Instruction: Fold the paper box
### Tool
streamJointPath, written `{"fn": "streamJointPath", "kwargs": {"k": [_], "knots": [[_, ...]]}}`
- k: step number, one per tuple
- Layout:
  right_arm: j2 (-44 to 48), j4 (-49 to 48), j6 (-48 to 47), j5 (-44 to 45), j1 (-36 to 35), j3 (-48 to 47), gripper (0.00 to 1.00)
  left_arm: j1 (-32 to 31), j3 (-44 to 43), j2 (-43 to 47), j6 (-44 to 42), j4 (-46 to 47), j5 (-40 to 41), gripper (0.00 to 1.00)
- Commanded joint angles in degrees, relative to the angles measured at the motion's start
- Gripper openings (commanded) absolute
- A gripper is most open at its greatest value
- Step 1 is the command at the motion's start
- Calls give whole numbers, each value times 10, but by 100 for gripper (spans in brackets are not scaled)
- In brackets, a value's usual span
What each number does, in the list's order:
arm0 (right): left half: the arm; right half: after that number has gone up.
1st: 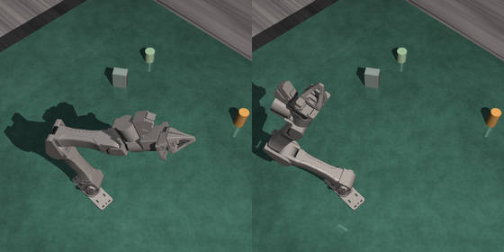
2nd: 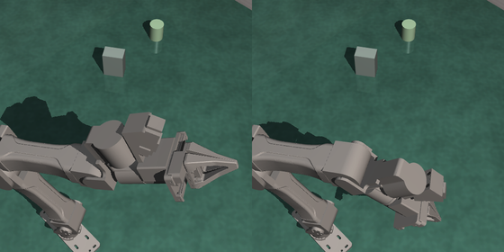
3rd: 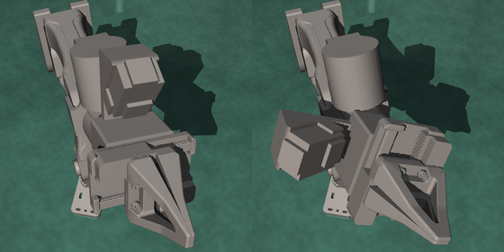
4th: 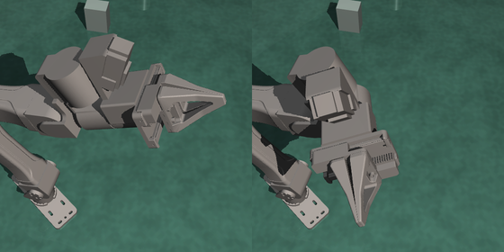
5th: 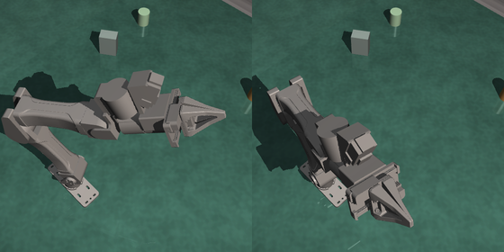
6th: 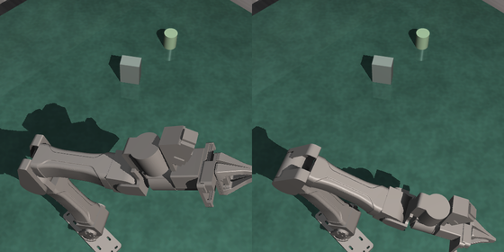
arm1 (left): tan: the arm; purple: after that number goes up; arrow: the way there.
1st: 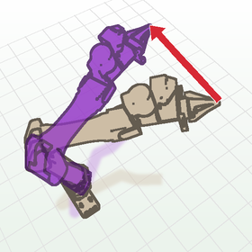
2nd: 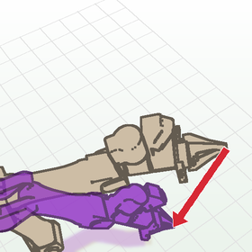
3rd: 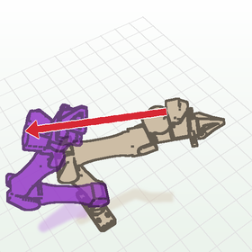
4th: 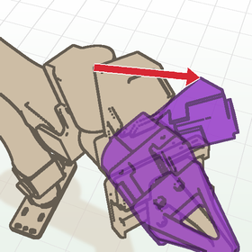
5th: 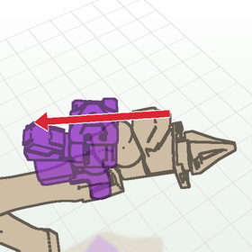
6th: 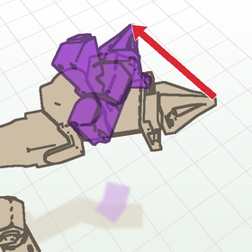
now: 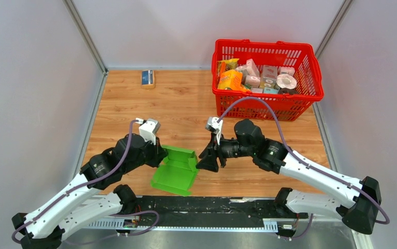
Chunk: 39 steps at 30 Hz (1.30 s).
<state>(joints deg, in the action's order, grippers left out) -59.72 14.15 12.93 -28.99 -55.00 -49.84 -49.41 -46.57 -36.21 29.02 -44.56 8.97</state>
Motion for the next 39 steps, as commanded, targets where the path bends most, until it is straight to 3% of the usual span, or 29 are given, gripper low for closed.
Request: {"fn": "streamJointPath", "kwargs": {"k": [1,8,13,16,21,26,31,35,39], "knots": [[-9,-70,-11,-76,-2,-1,52,-1,-3,3,-20,52,-56,0],[-35,-130,16,-82,-18,8,42,-1,2,-11,-26,84,-112,0],[-46,-167,32,-61,-32,9,40,-1,1,-21,-26,88,-130,0],[-43,-144,36,4,-34,4,39,-1,-5,-18,-19,69,-95,0],[-42,-76,56,223,-69,-12,56,-1,-29,-28,9,-4,21,0],[-68,-33,94,382,-99,-32,56,-1,-43,-39,19,-35,79,0],[-78,-39,97,422,-112,-32,54,-1,-47,-37,32,-49,119,0],[-97,-66,91,439,-129,-39,46,-1,-46,-35,46,-48,133,0],[-126,-83,83,425,-138,-60,46,-2,-43,-40,48,-39,127,0]]}}
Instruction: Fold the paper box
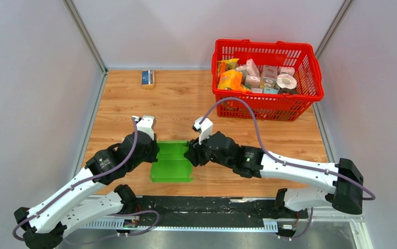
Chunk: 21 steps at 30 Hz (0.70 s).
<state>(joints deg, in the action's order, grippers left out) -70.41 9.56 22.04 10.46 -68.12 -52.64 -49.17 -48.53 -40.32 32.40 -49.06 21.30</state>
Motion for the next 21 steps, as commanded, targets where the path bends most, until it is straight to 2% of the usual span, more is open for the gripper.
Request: {"fn": "streamJointPath", "kwargs": {"k": [1,6,12,16,20,21], "knots": [[-23,-42,-9,30,-7,-36,47,-4,-24,1,14,7,1,0],[-17,-67,-10,-32,-8,-35,51,-4,-22,1,18,-3,24,0],[-17,-56,62,52,-7,-35,54,-11,-21,-6,45,-18,77,0],[-26,-119,56,-7,-7,-13,58,-29,-9,-16,60,-3,128,0],[-50,-122,40,3,-5,-10,61,-55,57,-20,47,84,182,0],[-54,-79,44,30,-4,-16,61,-58,82,-20,43,153,201,0]]}}
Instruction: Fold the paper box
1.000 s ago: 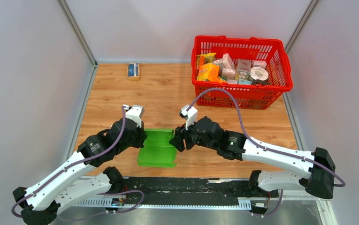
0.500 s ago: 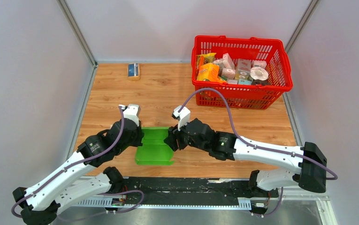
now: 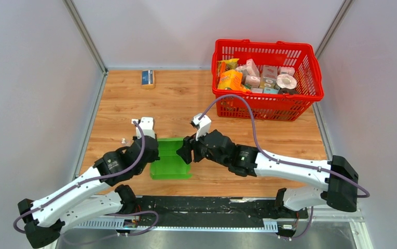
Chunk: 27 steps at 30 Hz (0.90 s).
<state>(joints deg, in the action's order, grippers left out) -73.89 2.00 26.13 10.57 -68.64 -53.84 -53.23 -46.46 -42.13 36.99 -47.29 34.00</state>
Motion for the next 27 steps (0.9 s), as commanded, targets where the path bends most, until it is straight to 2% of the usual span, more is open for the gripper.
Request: {"fn": "streamJointPath", "kwargs": {"k": [1,2,3,5,6,9,12,16,20,27], "knots": [[-19,21,29,82,6,-5,64,-20,108,-3,-7,172,78,0],[-17,44,48,96,16,-4,66,-20,134,-8,-8,209,86,0],[-12,95,68,105,43,-2,67,-20,182,-11,-11,288,100,0],[0,127,119,107,68,12,69,-20,221,-35,-11,355,118,0],[8,134,131,102,89,34,70,-20,254,-45,-15,426,136,0],[27,108,160,59,123,65,71,-21,292,-102,-16,532,164,0],[2,98,181,13,149,60,69,-28,311,-152,-27,606,168,0],[-45,69,166,-44,153,25,68,-37,332,-193,-19,647,176,0],[-86,36,158,-50,153,0,68,-42,359,-195,-13,690,183,0],[-145,9,134,-81,162,-27,67,-42,369,-196,-21,705,180,0]]}}
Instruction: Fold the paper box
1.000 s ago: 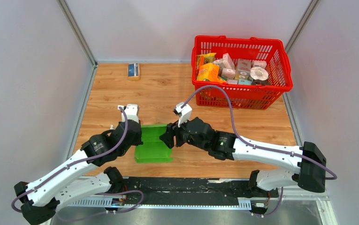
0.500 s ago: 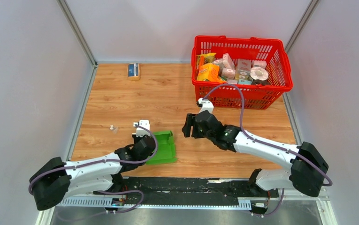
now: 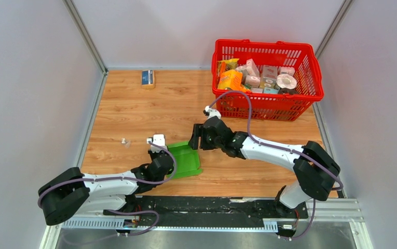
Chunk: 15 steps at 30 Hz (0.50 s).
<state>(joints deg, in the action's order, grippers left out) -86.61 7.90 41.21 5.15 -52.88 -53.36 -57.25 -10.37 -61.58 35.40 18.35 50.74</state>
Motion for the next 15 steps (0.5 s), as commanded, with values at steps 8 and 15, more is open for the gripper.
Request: {"fn": "streamJointPath", "kwargs": {"k": [8,15], "knots": [[-45,-75,-29,-29,13,-18,53,-3,8,-2,-1,47,19,0],[-65,-140,-32,-64,23,14,29,-3,11,2,3,47,22,0]]}}
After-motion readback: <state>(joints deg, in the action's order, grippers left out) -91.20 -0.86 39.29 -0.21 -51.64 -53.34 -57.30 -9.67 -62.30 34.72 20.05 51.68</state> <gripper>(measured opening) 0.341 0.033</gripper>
